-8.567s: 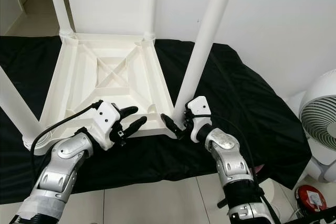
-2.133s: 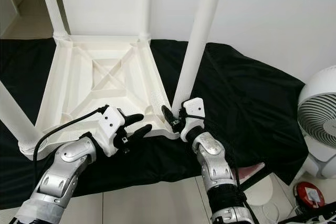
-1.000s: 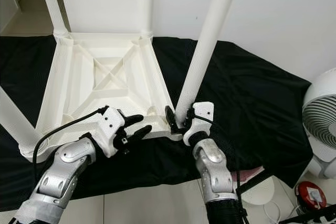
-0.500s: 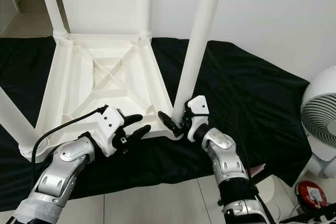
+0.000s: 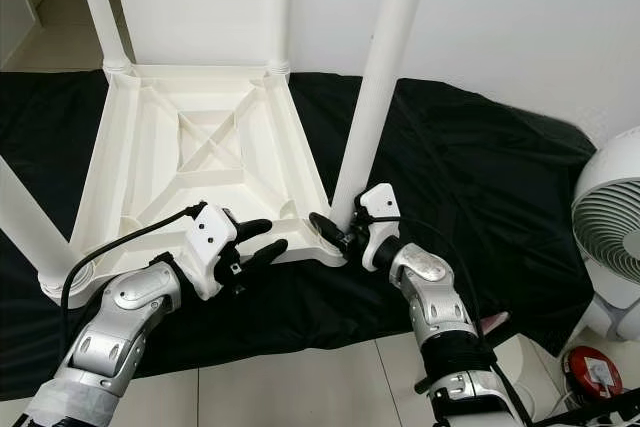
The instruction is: Building children table
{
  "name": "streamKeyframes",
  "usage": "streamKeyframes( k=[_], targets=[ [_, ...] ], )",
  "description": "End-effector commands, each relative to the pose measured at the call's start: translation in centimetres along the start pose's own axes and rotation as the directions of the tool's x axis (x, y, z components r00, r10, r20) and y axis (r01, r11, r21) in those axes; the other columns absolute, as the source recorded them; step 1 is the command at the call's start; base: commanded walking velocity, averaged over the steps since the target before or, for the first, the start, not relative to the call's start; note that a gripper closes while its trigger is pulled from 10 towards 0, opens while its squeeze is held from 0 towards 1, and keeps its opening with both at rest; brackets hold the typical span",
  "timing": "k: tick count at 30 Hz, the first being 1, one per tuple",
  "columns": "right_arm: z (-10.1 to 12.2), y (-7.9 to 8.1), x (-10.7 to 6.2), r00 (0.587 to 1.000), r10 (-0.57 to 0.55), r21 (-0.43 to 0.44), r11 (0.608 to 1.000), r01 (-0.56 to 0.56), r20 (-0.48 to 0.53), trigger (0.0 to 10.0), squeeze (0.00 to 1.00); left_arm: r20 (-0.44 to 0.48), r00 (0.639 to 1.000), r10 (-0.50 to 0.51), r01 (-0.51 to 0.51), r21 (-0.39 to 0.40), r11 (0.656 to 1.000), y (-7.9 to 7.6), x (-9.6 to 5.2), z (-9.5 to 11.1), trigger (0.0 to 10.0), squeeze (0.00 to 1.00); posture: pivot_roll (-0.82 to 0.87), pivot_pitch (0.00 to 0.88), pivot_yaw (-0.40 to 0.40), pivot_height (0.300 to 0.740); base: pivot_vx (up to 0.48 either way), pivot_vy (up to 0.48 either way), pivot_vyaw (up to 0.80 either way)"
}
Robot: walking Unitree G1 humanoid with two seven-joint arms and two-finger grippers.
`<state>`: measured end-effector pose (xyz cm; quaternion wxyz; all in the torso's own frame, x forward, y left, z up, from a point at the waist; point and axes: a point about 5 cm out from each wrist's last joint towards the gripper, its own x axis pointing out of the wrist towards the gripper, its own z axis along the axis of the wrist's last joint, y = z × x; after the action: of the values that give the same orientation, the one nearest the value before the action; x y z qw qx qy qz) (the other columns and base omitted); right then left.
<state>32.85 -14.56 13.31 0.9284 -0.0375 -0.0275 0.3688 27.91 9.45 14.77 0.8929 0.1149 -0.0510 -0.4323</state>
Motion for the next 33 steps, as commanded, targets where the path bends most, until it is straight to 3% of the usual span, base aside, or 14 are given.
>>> streamKeyframes(
  k=[1, 10, 15, 19, 21, 23, 26, 30, 31, 32, 33],
  targets=[
    [-1.0, 0.1, -0.3, 0.999, -0.008, 0.022, 1.000, 0.009, -0.036, 10.0, 0.00, -0.009, 0.999, 0.044, -0.044, -0.004, 0.999, 0.0, 0.1, -0.2, 10.0, 0.00, 0.07, 0.049, -0.098, 0.740, 0.000, 0.000, 0.00],
    [0.2, 0.3, 0.2, 0.962, -0.270, -0.009, 0.963, 0.270, 0.031, 10.0, 0.00, -0.010, 1.000, 0.028, -0.028, -0.006, 1.000, -0.1, 0.2, -0.2, 10.0, 0.00, 0.06, 0.059, -0.093, 0.740, 0.000, 0.000, 0.00],
    [0.6, 0.7, 0.4, 0.936, -0.349, 0.008, 0.937, 0.349, 0.045, 10.0, 0.00, -0.011, 1.000, 0.027, -0.027, -0.009, 1.000, -0.1, 0.2, -0.2, 10.0, 0.00, 0.06, 0.059, -0.094, 0.740, 0.000, 0.000, 0.00],
    [0.5, 1.6, 0.5, 0.865, -0.502, 0.034, 0.865, 0.501, 0.029, 10.0, 0.00, -0.010, 1.000, 0.023, -0.023, -0.011, 1.000, -0.2, 0.3, -0.2, 10.0, 0.00, 0.06, 0.056, -0.097, 0.740, 0.000, 0.000, 0.00],
    [0.5, 1.6, 0.5, 0.865, -0.502, 0.034, 0.865, 0.501, 0.029, 10.0, 0.00, -0.010, 1.000, 0.023, -0.023, -0.011, 1.000, -0.2, 0.3, -0.2, 10.0, 0.00, 0.06, 0.056, -0.097, 0.740, 0.000, 0.000, 0.00],
    [0.1, 2.6, 0.7, 0.791, -0.612, 0.077, 0.788, 0.610, -0.007, 10.0, 0.00, -0.006, 1.000, 0.022, -0.022, -0.013, 1.000, -0.3, 0.4, -0.1, 10.0, 0.00, 0.07, 0.054, -0.104, 0.740, 0.000, 0.000, 0.00],
    [0.3, 4.5, 1.8, 0.807, -0.591, 0.131, 0.799, 0.587, -0.007, 10.0, 0.00, 0.008, 1.000, 0.025, -0.024, -0.029, 0.999, -0.4, 0.3, 0.1, 10.0, 0.00, 0.07, 0.054, -0.104, 0.740, 0.000, 0.000, 0.00],
    [0.9, 4.9, 2.0, 0.822, -0.569, 0.149, 0.815, 0.560, 0.023, 10.0, 0.00, 0.011, 1.000, 0.028, -0.028, -0.035, 0.999, -0.4, 0.2, 0.1, 10.0, 0.00, 0.07, 0.054, -0.107, 0.740, 0.000, 0.000, 0.00],
    [1.1, 4.6, 1.8, 0.819, -0.574, 0.152, 0.812, 0.563, 0.030, 10.0, 0.06, 0.012, 1.000, 0.027, -0.027, -0.032, 0.999, -0.4, 0.2, 0.1, 10.0, 0.00, 0.07, 0.052, -0.109, 0.740, 0.000, 0.000, 0.00],
    [1.2, 4.3, 1.6, 0.819, -0.573, 0.159, 0.812, 0.561, 0.039, 10.0, 1.00, 0.012, 0.999, 0.030, -0.030, -0.031, 0.999, -0.3, 0.2, 0.1, 10.0, 0.00, 0.07, 0.052, -0.109, 0.740, 0.000, 0.000, 0.00],
    [1.2, 4.3, 1.6, 0.819, -0.573, 0.159, 0.812, 0.561, 0.039, 10.0, 1.00, 0.012, 0.999, 0.030, -0.030, -0.031, 0.999, -0.3, 0.2, 0.1, 10.0, 0.00, 0.07, 0.052, -0.109, 0.740, 0.000, 0.000, 0.00]
  ],
)
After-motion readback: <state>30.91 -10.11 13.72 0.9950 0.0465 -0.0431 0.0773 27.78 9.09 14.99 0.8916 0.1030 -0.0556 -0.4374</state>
